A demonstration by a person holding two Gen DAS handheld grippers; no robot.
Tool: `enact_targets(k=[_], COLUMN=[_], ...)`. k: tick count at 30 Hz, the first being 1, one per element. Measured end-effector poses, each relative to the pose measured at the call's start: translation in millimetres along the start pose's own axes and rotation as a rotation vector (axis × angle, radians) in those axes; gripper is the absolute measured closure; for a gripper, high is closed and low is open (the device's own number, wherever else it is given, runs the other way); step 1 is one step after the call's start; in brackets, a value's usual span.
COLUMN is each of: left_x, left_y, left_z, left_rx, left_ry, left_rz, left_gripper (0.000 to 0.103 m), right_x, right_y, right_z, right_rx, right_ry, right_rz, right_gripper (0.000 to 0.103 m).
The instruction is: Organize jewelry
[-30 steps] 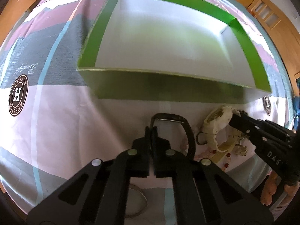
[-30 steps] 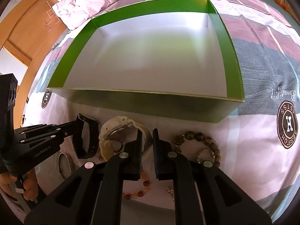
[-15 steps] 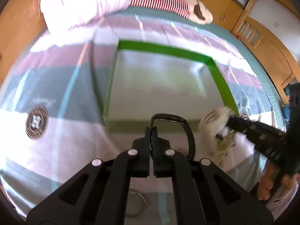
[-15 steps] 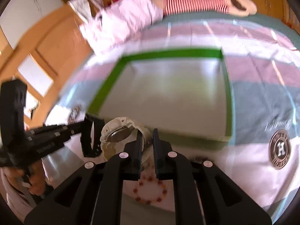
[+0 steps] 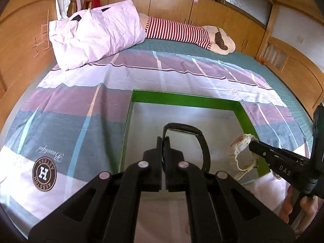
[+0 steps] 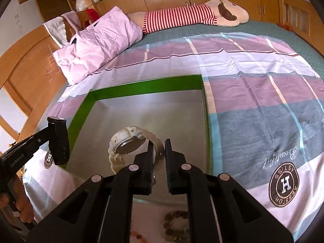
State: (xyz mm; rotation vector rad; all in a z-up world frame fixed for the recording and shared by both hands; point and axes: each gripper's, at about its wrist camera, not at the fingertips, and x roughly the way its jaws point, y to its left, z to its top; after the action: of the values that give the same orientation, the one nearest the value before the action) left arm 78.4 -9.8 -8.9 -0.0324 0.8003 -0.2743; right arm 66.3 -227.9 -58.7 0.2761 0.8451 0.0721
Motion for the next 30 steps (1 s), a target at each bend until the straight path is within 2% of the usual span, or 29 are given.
enact_targets(k=[6,7,8,9,10,11,13,15,17,18,20,23,26,28,30], left_x=[22.0,24.8,26.5,26.1,23.5,20.3,10.6,-0.7,-9.4,-12.7,-10.9,1.1,19.2,24.6,19.4], left_y=[-2.2,-2.9,-4.3,-5.2,-6.6,-7.7,-12.4,-16.2,-16.9,-16.5,-17.6,-19.9,-26.4,-27.0,-21.3], left_z=[3.3,2.0,1.5,0.4,-0.4,-0.9,-2.3,-6.6,-14.4,-21.9,-36.2,-57.4,-79.8,-87.6,-85.6], left_rx=[0.015,0.02,0.027,0.03,0.032,0.032,0.053,0.071,0.08,0.083,0.085,0.094,0.134,0.159,0.164], left_ry=[0.036,0.041,0.041,0.039,0.029,0.018,0.028,0.049,0.082,0.116,0.2,0.294,0.39,0.422,0.429], left_rz=[0.011,0.007,0.009,0.018,0.029,0.032,-0.003,-0.042,-0.087,-0.115,-0.137,-0.132,-0.084,-0.052,-0.065], left_gripper=[0.101,0.095,0.079,0.065,0.044,0.042,0.042,0.042,0.042,0.042,0.042,0.043,0.047,0.048,0.048], right_x=[13.4,13.7,11.2,7.5,-0.1,-6.5,-23.1,-35.7,-41.5,-40.6,-38.7,-28.1,-13.8,-10.1,-9.4], right_y=[-2.4,-1.5,-0.5,-0.3,-0.1,0.4,2.1,2.0,-1.2,-1.8,-3.3,-7.0,-14.0,-17.1,-13.0], right_z=[1.4,1.3,1.3,1.9,3.5,4.8,8.4,5.6,-3.8,-11.0,-24.2,-48.0,-62.3,-63.6,-64.6], right_rx=[0.01,0.007,0.011,0.018,0.029,0.036,0.027,0.001,-0.014,-0.027,-0.047,-0.075,-0.079,-0.059,-0.073], right_ry=[0.039,0.044,0.041,0.032,0.015,0.004,0.007,0.057,0.153,0.222,0.288,0.377,0.44,0.445,0.446], right_rz=[0.008,0.006,0.019,0.031,0.046,0.056,0.068,0.086,0.129,0.147,0.145,0.067,-0.012,-0.007,0.002], right_gripper=[0.091,0.091,0.084,0.072,0.065,0.057,0.056,0.056,0.056,0.056,0.056,0.056,0.056,0.056,0.056])
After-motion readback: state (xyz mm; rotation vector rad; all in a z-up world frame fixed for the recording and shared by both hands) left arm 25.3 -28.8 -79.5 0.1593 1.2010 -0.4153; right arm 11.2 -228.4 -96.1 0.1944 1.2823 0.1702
